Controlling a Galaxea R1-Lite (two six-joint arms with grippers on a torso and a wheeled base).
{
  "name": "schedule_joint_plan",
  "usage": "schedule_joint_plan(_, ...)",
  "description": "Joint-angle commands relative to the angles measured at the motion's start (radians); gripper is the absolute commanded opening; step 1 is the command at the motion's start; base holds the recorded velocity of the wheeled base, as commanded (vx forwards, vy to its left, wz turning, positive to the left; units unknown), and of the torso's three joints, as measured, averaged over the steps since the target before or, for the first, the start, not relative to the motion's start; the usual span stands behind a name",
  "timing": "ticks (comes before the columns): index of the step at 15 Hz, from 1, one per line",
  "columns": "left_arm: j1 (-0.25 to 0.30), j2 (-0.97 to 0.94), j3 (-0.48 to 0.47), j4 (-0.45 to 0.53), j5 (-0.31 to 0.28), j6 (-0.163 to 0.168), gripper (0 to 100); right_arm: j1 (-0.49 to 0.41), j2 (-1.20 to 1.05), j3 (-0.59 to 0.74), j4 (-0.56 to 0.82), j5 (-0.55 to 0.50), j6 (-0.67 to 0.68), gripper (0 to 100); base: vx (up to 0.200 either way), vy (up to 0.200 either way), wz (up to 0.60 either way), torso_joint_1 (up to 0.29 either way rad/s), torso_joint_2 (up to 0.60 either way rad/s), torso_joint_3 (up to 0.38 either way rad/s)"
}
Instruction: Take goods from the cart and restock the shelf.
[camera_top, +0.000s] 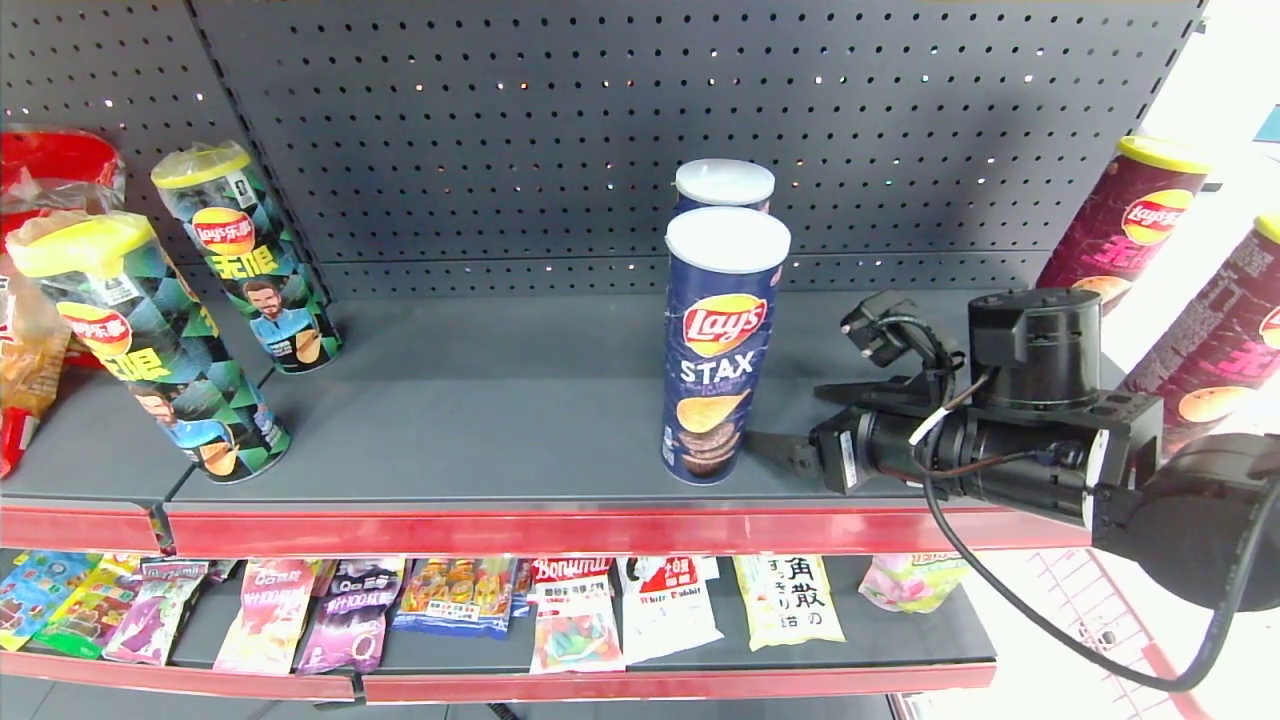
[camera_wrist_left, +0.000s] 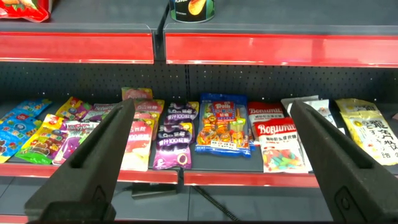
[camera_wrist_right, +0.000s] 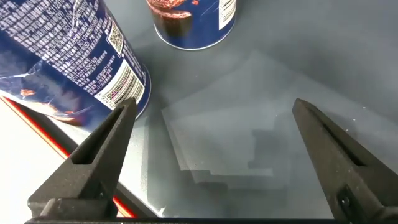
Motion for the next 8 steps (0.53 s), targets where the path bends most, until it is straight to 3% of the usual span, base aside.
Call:
schedule_joint_plan(1, 0.0, 0.0, 0.0, 0.0, 0.001, 0.0, 100, 0.011, 0.003, -0.007, -0.001, 0.001, 0.001, 100, 0.0, 0.0, 0.0, 0.0, 0.0, 0.0)
schedule_joint_plan(8, 0.0, 0.0, 0.0, 0.0, -0.001, 0.0, 100, 0.013, 0.006, -0.011, -0.002, 0.001, 0.004, 100, 0.0, 0.0, 0.0, 0.0, 0.0, 0.0)
